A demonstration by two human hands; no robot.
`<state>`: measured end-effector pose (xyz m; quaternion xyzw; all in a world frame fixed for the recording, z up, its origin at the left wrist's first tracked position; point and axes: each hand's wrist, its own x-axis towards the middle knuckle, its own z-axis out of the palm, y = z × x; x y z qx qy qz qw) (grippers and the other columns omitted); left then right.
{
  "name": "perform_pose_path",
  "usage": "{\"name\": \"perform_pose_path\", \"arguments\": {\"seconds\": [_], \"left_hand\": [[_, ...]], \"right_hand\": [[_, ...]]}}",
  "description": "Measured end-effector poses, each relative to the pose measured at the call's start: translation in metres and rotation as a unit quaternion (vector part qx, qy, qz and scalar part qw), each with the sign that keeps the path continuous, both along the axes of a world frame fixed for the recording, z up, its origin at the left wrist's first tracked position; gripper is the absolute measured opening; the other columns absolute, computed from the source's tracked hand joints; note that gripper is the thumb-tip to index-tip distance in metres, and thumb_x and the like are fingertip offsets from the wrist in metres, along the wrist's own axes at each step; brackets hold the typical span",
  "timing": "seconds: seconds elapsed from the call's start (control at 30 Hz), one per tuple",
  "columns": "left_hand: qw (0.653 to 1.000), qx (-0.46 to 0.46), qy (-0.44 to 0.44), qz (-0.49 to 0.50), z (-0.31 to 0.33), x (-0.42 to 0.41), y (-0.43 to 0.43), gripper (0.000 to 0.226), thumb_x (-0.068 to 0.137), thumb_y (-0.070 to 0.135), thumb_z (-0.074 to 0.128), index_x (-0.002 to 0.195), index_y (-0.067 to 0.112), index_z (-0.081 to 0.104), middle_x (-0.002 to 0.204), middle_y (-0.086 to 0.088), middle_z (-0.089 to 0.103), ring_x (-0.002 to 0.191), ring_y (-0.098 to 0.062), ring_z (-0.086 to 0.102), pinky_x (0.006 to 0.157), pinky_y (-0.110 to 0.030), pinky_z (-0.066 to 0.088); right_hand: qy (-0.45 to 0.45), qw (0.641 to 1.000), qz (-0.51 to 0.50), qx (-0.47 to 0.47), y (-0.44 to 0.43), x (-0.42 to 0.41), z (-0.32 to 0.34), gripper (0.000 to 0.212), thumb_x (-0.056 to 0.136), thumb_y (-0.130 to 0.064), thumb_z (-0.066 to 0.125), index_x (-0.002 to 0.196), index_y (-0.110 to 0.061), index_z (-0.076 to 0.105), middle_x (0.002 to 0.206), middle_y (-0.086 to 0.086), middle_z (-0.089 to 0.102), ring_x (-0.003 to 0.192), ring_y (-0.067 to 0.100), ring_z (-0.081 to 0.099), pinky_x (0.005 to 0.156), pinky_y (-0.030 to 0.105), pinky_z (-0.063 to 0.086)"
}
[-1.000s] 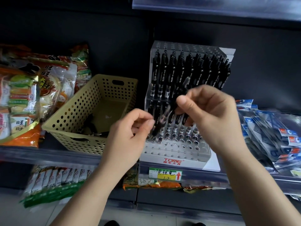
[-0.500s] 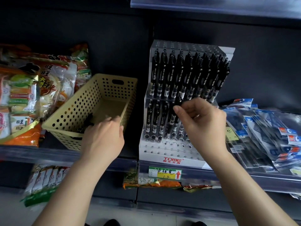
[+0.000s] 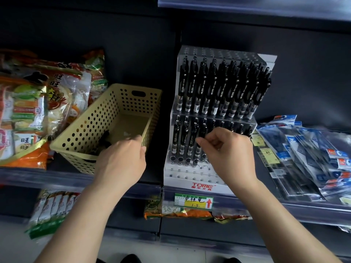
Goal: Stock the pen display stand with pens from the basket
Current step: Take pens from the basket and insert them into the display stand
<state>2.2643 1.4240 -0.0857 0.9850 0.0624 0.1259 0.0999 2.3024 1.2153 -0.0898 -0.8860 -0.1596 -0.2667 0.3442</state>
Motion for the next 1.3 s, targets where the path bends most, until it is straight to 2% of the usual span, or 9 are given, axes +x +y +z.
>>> {"name": "perform_pose_path", "arguments": {"seconds": [0.27, 0.37, 0.57, 0.63, 0.83, 0.9, 1.03, 1.17, 1.3], "left_hand": [[0.993, -0.088, 0.074, -0.015, 0.003, -0.007, 0.015, 0.035, 0.101, 0.031, 0.032, 0.104, 0.011, 0.061, 0.096, -0.006, 0.066, 0.094, -0.028, 0.062, 0.070, -0.033, 0.040], [0.987, -0.121, 0.098, -0.032, 0.006, -0.012, 0.019, 0.020, 0.100, 0.030, 0.033, 0.086, 0.025, 0.046, 0.088, 0.000, 0.052, 0.086, -0.023, 0.057, 0.070, -0.030, 0.029], [0.968, -0.165, 0.175, -0.073, 0.012, -0.026, 0.032, 0.028, 0.099, 0.029, 0.039, 0.100, 0.014, 0.063, 0.098, -0.004, 0.068, 0.091, -0.023, 0.061, 0.082, -0.041, 0.047], [0.957, -0.181, 0.203, -0.101, 0.013, -0.032, 0.037, 0.024, 0.098, 0.026, 0.042, 0.101, 0.015, 0.063, 0.092, -0.004, 0.068, 0.088, -0.022, 0.062, 0.082, -0.043, 0.048], [0.926, -0.247, 0.267, -0.098, 0.015, -0.034, 0.061, 0.035, 0.098, 0.019, 0.045, 0.129, 0.033, 0.051, 0.123, 0.016, 0.057, 0.104, -0.003, 0.059, 0.099, -0.033, 0.046], [0.948, -0.208, 0.235, -0.056, 0.021, -0.023, 0.072, 0.040, 0.096, 0.014, 0.049, 0.131, 0.034, 0.047, 0.128, 0.012, 0.055, 0.099, -0.008, 0.063, 0.088, -0.030, 0.052], [0.944, -0.045, 0.316, -0.086, 0.018, 0.007, 0.081, 0.080, 0.081, 0.015, 0.069, 0.147, 0.029, 0.025, 0.151, 0.009, 0.031, 0.128, -0.013, 0.043, 0.105, -0.031, 0.040], [0.918, 0.023, 0.382, -0.107, 0.005, 0.022, 0.070, 0.076, 0.072, 0.019, 0.074, 0.139, 0.020, 0.038, 0.108, 0.003, 0.050, 0.089, -0.014, 0.056, 0.071, -0.027, 0.049], [0.903, 0.135, 0.392, -0.114, 0.002, 0.027, 0.065, 0.061, 0.075, 0.031, 0.068, 0.129, 0.024, 0.043, 0.110, 0.002, 0.046, 0.115, -0.021, 0.043, 0.100, -0.036, 0.032]], "right_hand": [[0.002, 1.000, 0.005, -0.007, 0.004, -0.005, 0.011, 0.039, 0.077, -0.043, 0.073, 0.058, -0.017, 0.051, 0.046, -0.008, 0.051, 0.043, 0.010, 0.049, 0.043, 0.029, 0.045], [0.001, 0.998, 0.052, 0.025, 0.019, -0.013, 0.017, 0.035, 0.083, -0.042, 0.068, 0.061, -0.018, 0.055, 0.047, -0.010, 0.051, 0.043, 0.006, 0.049, 0.042, 0.023, 0.041], [0.223, 0.961, 0.147, 0.065, 0.077, -0.015, 0.003, 0.039, 0.085, -0.058, 0.054, 0.093, -0.021, 0.064, 0.067, 0.001, 0.069, 0.061, 0.019, 0.066, 0.059, 0.043, 0.056], [0.235, 0.959, 0.148, 0.062, 0.096, -0.015, -0.003, 0.043, 0.086, -0.060, 0.050, 0.091, -0.018, 0.057, 0.068, 0.003, 0.068, 0.062, 0.024, 0.066, 0.059, 0.044, 0.055], [0.193, 0.972, 0.133, -0.009, 0.116, -0.009, -0.003, 0.025, 0.088, -0.031, 0.053, 0.069, -0.020, 0.041, 0.058, -0.003, 0.051, 0.054, 0.017, 0.050, 0.047, 0.026, 0.035], [0.194, 0.971, 0.136, -0.021, 0.116, -0.008, -0.001, 0.030, 0.088, -0.029, 0.053, 0.065, -0.023, 0.035, 0.054, -0.005, 0.044, 0.049, 0.010, 0.042, 0.043, 0.020, 0.027], [0.194, 0.970, 0.144, -0.018, 0.115, -0.008, 0.000, 0.034, 0.088, -0.028, 0.054, 0.064, -0.025, 0.031, 0.054, -0.007, 0.041, 0.048, 0.010, 0.039, 0.044, 0.020, 0.024], [0.192, 0.970, 0.148, -0.019, 0.117, -0.009, 0.001, 0.035, 0.088, -0.027, 0.055, 0.062, -0.023, 0.030, 0.053, -0.005, 0.040, 0.048, 0.011, 0.039, 0.043, 0.023, 0.024], [0.187, 0.970, 0.155, -0.020, 0.118, -0.011, 0.003, 0.037, 0.087, -0.027, 0.055, 0.061, -0.025, 0.028, 0.052, -0.006, 0.039, 0.048, 0.011, 0.036, 0.044, 0.024, 0.025]]}}
